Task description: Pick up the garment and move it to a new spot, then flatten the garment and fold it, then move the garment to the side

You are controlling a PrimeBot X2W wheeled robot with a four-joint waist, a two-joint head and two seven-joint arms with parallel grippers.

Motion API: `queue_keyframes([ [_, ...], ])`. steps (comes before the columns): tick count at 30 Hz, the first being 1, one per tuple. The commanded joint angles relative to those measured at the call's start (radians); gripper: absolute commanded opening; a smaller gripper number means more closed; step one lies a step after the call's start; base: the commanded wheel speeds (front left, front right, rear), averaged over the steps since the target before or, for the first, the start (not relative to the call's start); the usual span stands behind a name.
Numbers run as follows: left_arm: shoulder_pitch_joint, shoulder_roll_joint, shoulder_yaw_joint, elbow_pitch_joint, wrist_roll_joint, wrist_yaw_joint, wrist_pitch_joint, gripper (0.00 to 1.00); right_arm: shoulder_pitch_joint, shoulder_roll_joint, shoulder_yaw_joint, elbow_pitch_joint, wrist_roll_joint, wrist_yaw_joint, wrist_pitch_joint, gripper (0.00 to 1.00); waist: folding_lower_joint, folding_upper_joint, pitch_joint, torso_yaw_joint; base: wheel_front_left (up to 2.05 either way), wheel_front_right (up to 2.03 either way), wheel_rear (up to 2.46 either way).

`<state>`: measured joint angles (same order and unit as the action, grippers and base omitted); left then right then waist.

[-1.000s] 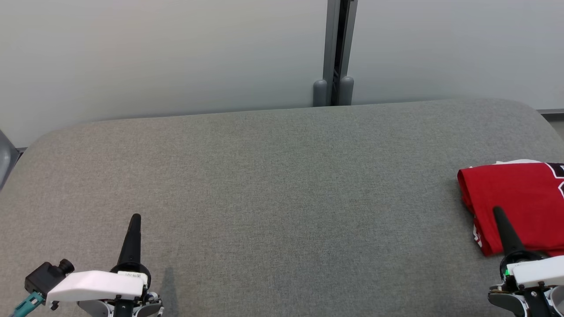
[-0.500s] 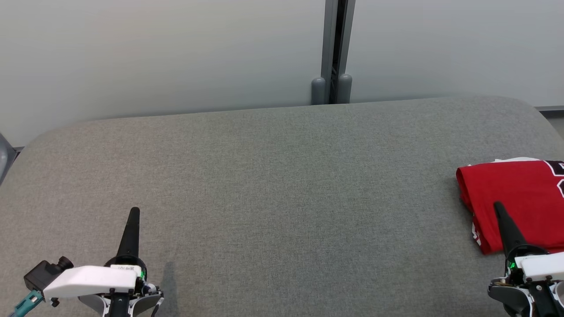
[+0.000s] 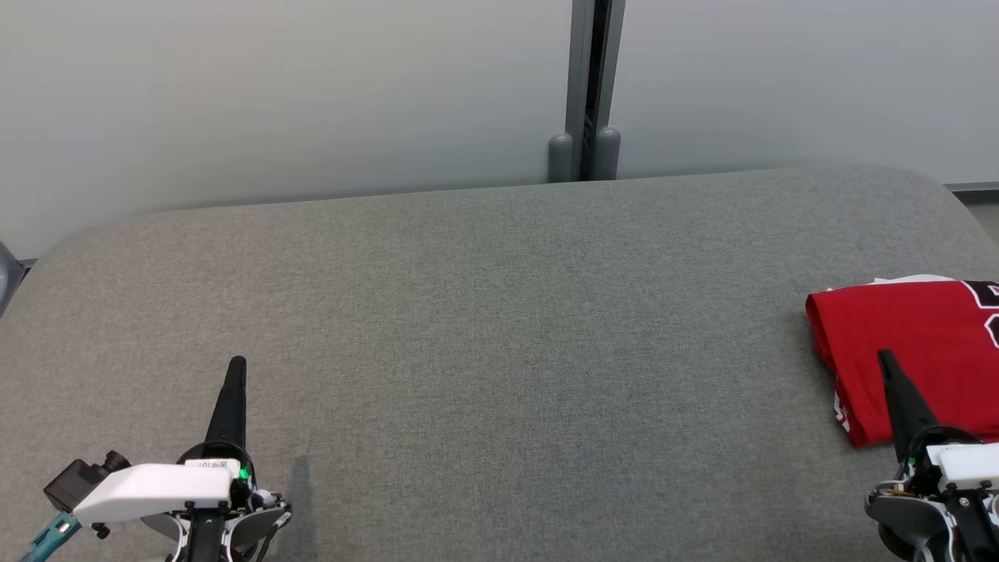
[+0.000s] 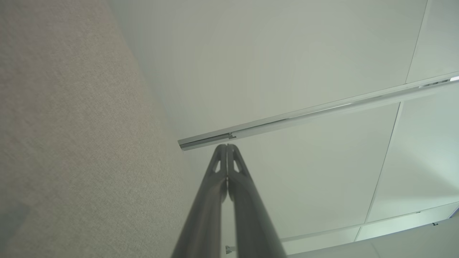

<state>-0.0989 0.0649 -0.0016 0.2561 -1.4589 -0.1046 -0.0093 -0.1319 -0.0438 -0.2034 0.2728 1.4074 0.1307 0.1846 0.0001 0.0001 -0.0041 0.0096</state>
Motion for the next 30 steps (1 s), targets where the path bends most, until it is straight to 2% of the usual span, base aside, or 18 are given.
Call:
queue_keyframes([
  [1, -0.025, 0.003, 0.007, 0.0, -0.022, -0.009, 0.003, 0.0, -0.014, -0.009, -0.004, 0.001, 0.024, 0.0, 0.005, 0.0, -0.0001, -0.0001, 0.001, -0.001, 0.0, 0.0, 0.0],
  [24, -0.051, -0.015, 0.022, 0.019, -0.168, -0.031, 0.024, 0.0, -0.044, -0.011, -0.019, 0.041, 0.188, 0.0, 0.037, 0.0, -0.0001, -0.0001, 0.011, -0.009, 0.0, 0.0, 0.0],
  [30, -0.05, -0.015, 0.022, 0.019, -0.165, -0.029, 0.024, 0.0, -0.044, -0.011, -0.019, 0.04, 0.184, 0.0, 0.035, 0.0, -0.0001, -0.0001, 0.011, -0.01, 0.0, 0.0, 0.0],
])
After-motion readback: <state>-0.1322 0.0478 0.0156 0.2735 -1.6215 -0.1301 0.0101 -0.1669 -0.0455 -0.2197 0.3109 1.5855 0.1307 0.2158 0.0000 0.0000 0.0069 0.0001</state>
